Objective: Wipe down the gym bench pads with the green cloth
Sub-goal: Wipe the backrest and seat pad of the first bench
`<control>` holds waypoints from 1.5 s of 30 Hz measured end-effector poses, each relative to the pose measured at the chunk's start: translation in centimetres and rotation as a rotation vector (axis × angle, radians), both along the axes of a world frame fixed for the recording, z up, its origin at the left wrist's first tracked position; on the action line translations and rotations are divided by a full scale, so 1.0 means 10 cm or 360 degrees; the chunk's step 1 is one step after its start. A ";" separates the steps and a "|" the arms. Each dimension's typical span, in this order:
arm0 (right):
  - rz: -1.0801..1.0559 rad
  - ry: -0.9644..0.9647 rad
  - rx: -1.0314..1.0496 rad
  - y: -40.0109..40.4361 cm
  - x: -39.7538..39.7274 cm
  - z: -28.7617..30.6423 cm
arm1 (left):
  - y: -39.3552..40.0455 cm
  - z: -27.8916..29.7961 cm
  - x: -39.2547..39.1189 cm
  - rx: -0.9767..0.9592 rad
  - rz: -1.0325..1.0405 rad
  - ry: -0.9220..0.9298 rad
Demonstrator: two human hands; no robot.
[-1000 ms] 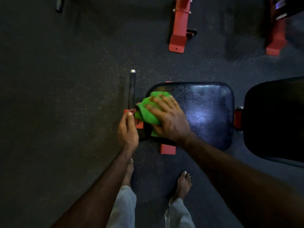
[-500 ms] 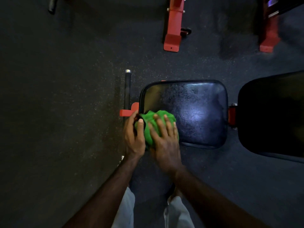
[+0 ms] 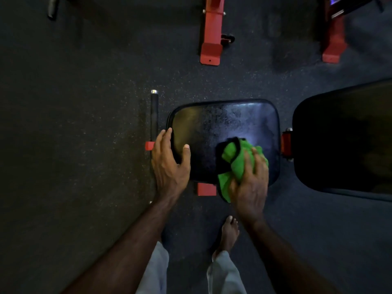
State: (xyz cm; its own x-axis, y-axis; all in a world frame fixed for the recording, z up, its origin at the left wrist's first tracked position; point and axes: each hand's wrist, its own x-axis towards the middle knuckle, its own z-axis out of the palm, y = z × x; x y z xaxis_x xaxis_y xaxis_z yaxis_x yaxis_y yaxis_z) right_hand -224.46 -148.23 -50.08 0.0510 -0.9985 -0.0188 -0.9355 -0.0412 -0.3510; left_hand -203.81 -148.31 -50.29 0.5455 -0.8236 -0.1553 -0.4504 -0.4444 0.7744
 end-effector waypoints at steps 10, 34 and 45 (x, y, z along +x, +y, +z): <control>-0.0406 -0.0031 -0.0119 -0.23 -0.38 -0.07 | -0.04 0.04 -0.34 -0.0142 -0.0249 -0.0231; 0.0163 -0.0100 -0.0061 -1.27 -0.55 -0.05 | -0.42 -0.12 -0.46 -0.0099 -0.0579 -0.0469; -0.0136 -0.0182 -0.0043 -1.65 -0.34 -0.04 | -0.44 -0.11 -0.48 -0.0092 -0.0499 -0.0429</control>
State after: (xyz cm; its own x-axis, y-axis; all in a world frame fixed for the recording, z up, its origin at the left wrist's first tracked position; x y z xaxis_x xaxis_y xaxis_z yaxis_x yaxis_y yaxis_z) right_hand -227.88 -164.77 -50.43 -0.0337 -0.9994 0.0095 -0.8898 0.0257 -0.4556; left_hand -208.65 -152.71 -51.42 0.2815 -0.9595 0.0101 -0.7470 -0.2125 0.6299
